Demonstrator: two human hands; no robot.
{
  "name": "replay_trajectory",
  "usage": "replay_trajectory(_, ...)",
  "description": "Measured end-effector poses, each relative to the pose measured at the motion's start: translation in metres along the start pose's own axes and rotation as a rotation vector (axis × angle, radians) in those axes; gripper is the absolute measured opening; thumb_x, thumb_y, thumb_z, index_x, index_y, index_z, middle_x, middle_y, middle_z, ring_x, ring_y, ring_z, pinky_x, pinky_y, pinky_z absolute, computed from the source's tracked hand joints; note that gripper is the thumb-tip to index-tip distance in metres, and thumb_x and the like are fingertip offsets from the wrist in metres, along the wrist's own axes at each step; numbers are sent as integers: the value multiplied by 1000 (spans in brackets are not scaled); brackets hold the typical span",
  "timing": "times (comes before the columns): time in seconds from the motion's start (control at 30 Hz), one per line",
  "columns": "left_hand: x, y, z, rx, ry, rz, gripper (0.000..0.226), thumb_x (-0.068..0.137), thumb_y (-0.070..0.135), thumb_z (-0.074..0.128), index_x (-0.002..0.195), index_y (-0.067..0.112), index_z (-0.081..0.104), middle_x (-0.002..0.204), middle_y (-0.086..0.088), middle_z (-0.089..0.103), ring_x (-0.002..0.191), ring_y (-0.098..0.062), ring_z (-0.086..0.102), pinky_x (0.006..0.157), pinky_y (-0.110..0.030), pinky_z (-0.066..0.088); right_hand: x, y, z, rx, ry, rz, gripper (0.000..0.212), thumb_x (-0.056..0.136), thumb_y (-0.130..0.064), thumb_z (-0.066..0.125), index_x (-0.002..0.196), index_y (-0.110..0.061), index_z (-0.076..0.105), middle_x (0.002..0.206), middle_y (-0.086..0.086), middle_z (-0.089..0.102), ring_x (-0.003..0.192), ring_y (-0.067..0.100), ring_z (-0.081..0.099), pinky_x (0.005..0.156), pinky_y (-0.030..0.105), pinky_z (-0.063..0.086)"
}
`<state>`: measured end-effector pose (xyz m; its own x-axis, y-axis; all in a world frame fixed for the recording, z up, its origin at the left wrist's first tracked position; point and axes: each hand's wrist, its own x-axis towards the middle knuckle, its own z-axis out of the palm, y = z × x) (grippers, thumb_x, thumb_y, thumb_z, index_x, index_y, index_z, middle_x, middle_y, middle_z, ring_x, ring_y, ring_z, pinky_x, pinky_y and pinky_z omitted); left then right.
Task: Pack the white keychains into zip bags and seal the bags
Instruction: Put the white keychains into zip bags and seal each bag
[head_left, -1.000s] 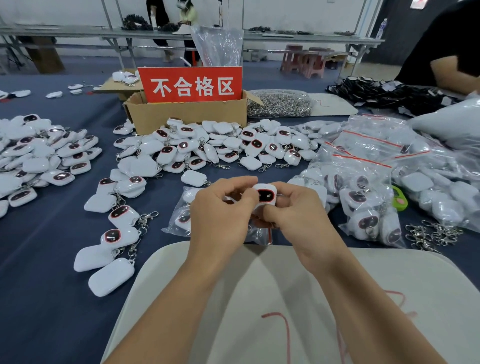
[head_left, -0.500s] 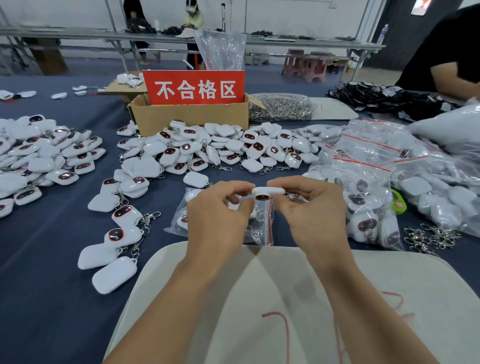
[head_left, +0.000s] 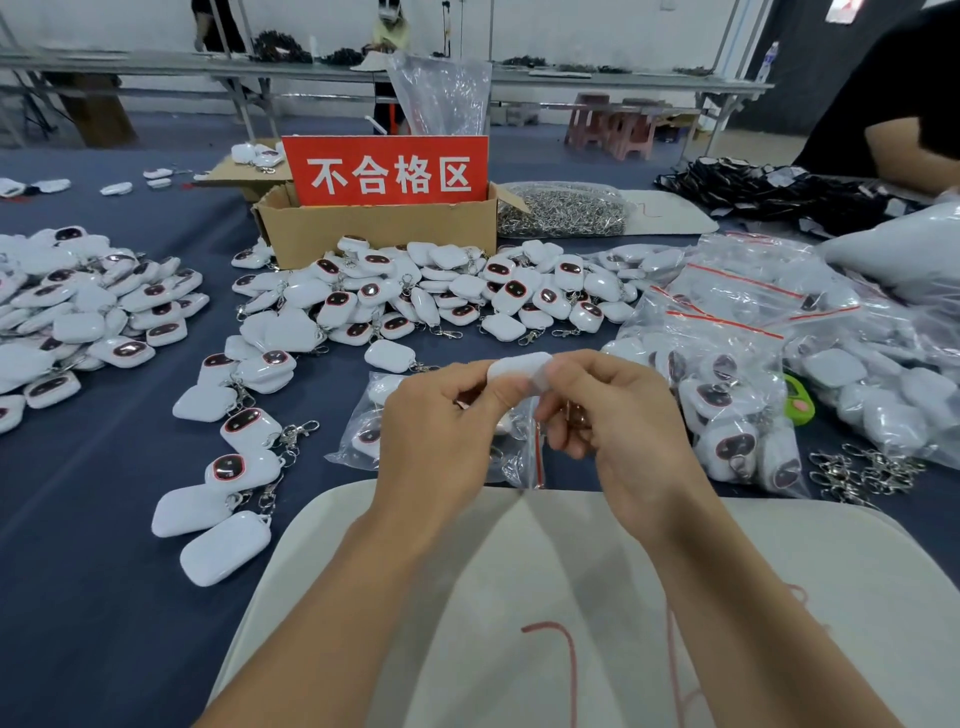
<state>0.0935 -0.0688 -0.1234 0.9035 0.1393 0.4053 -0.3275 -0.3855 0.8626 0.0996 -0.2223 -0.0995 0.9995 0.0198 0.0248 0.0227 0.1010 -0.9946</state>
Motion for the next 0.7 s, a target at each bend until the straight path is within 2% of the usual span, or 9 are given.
replay_trajectory(0.07, 0, -3, 1, -16, -33, -35, 17, 92, 53, 60, 87, 50, 76, 62, 4, 63, 55, -8, 54, 53, -23, 45, 1, 1, -1, -65, 39, -9, 20, 92, -11, 69, 74, -16, 75, 59, 7, 63, 44, 13, 45, 42, 17, 34)
replay_trajectory(0.13, -2, -3, 4, 48, -9, -70, 36, 96, 54, 52, 78, 30, 73, 66, -2, 64, 63, -17, 60, 63, -38, 51, 2, 2, 0, -102, 104, 1, 27, 91, -11, 70, 65, -20, 73, 54, 4, 60, 41, 12, 41, 43, 18, 34)
replay_trajectory(0.27, 0, -2, 0, 112, 116, -97, 47, 94, 58, 47, 74, 28, 76, 65, 7, 65, 63, -8, 58, 62, -28, 46, 6, 4, -6, -237, 294, -3, 31, 87, -19, 73, 57, -28, 71, 49, -3, 58, 42, 8, 42, 54, 25, 36)
replay_trajectory(0.37, -3, 3, 4, 464, -13, -112, 57, 83, 69, 43, 66, 19, 65, 53, 2, 55, 54, -15, 49, 56, -35, 40, 9, 5, -14, -398, 404, -45, 24, 81, -24, 74, 58, -28, 70, 49, -5, 61, 47, 4, 49, 57, 21, 41)
replay_trajectory(0.43, -9, 10, 14, 844, -129, -117, 72, 73, 82, 29, 64, 20, 64, 54, 1, 56, 60, -19, 54, 55, -34, 32, 11, 7, -17, -520, 427, -52, 22, 79, -26, 73, 58, -21, 68, 52, -3, 63, 51, 7, 54, 61, 26, 43)
replay_trajectory(0.5, -11, 13, 20, 994, -186, -93, 69, 76, 81, 33, 66, 20, 63, 60, 1, 56, 66, -23, 54, 56, -34, 25, 12, 10, -16, -638, 421, -48, 26, 81, -27, 73, 58, -16, 66, 52, -6, 63, 54, 9, 56, 61, 23, 42)
replay_trajectory(0.6, -9, 9, 18, 914, -163, -79, 45, 88, 57, 49, 63, 20, 56, 61, 1, 55, 69, -26, 56, 57, -32, 29, 12, 14, -14, -776, 360, -51, 27, 83, -27, 71, 63, -9, 66, 58, -4, 65, 61, 11, 59, 53, 14, 41)
replay_trajectory(0.67, -9, 10, 15, 797, -122, -78, 46, 91, 50, 50, 57, 19, 47, 57, 0, 52, 67, -25, 55, 58, -33, 31, 11, 17, -11, -732, 268, -15, 25, 83, -26, 69, 67, -7, 68, 58, 7, 65, 52, 17, 54, 56, 28, 46)
replay_trajectory(0.7, -10, 11, 15, 737, -108, -66, 45, 91, 48, 49, 57, 19, 46, 56, 0, 51, 65, -25, 54, 58, -34, 32, 10, 17, -8, -678, 195, 7, 25, 84, -25, 69, 66, -8, 69, 54, 8, 63, 47, 15, 50, 53, 29, 43)
